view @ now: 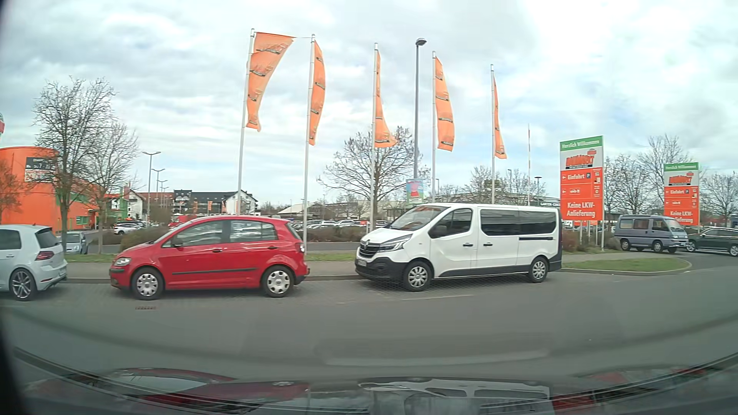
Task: Follow the waypoints while adhering to traffic rules and regulations
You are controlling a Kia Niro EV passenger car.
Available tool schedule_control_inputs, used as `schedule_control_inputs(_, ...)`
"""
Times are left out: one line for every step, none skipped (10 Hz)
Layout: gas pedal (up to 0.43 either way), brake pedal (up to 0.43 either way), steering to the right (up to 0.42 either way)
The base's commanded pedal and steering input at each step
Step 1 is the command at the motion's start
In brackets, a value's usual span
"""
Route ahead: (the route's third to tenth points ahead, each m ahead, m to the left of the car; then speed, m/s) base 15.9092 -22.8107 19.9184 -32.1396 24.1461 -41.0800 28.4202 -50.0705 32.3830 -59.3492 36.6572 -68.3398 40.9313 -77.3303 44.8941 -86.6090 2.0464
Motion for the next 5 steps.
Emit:
schedule_control_inputs(0.150,0.000,0.899)
schedule_control_inputs(0.150,0.000,0.906)
schedule_control_inputs(0.150,0.000,0.910)
schedule_control_inputs(0.169,0.000,0.911)
schedule_control_inputs(0.177,0.000,0.911)
